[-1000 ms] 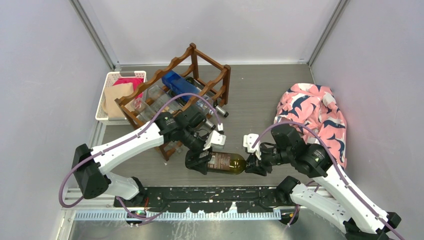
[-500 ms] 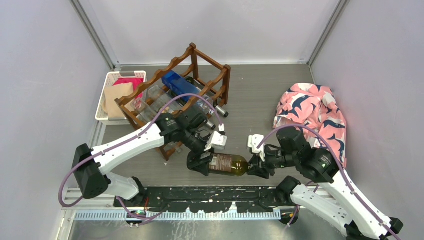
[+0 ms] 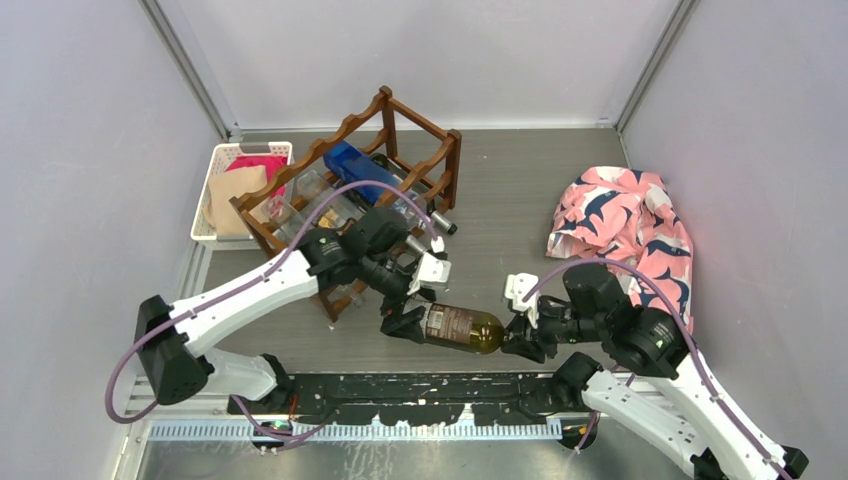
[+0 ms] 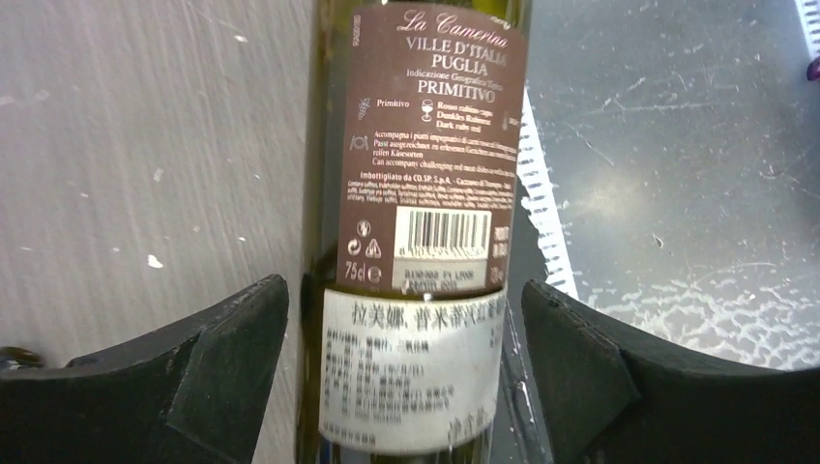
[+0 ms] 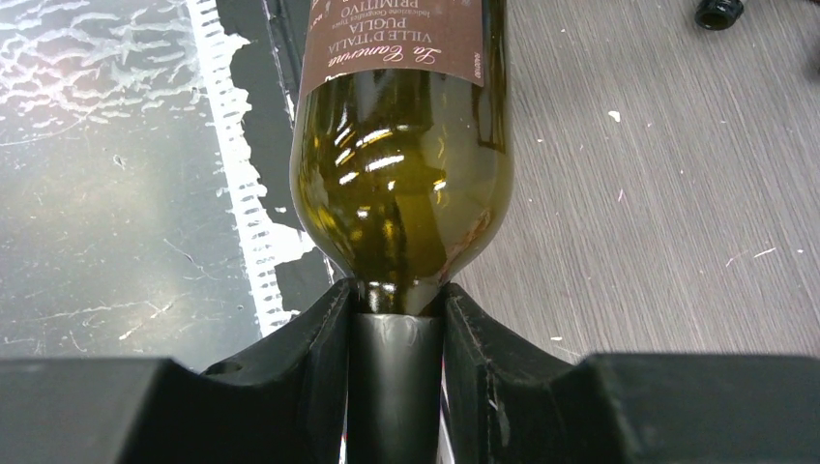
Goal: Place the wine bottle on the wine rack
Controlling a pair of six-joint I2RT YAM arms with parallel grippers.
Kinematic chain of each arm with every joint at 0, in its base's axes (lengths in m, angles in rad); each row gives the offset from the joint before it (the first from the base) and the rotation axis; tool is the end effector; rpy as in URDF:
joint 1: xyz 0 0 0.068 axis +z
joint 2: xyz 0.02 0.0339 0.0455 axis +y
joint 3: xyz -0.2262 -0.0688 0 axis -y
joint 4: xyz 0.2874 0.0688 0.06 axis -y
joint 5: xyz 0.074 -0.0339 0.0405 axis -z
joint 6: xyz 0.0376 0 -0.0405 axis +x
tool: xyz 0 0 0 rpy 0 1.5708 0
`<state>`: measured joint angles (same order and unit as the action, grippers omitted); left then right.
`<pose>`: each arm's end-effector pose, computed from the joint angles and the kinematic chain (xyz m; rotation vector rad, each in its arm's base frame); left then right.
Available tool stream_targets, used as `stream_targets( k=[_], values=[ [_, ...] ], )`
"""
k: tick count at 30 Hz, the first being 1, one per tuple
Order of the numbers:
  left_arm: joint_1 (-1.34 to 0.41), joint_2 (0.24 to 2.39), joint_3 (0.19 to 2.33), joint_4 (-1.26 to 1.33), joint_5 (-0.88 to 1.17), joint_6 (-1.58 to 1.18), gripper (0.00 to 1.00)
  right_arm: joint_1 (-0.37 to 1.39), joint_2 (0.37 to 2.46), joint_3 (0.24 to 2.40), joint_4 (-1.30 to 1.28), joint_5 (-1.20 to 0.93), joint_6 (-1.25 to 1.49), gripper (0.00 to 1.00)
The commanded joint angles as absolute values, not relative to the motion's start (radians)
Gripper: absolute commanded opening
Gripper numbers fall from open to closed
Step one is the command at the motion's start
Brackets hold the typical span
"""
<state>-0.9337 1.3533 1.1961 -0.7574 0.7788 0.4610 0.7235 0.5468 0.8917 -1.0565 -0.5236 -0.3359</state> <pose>0.1726 -0.2777 0.2688 1.8287 1.6520 -1.1682 0.1057 0.1185 0.3152 -1.3907 1.8223 0.7990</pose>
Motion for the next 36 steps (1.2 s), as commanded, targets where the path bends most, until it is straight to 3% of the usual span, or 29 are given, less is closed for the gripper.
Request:
stream_targets(
  k=[1, 13, 23, 36],
  values=[
    [-0.928, 1.268, 1.208, -0.658, 0.798, 0.437, 0.92, 0.726, 0.505, 0.906, -0.959, -0.539, -0.303, 0.01],
    [-0.928, 1.100, 1.233, -0.490, 0.718, 0.300, 0.97, 0.726, 0.429, 0.882, -0.947, -0.406, -0.259, 0.01],
    [-0.896, 1.018, 1.312, -0.514, 0.418, 0.157, 1.00, 0.726, 0.391, 0.889, -0.898, -0.175, -0.236, 0.01],
    [-0.786, 1.015, 1.281, -0.520, 0.183, 0.193, 1.00, 0.725, 0.459, 0.998, -0.925, 0.154, -0.245, 0.01]
  ],
)
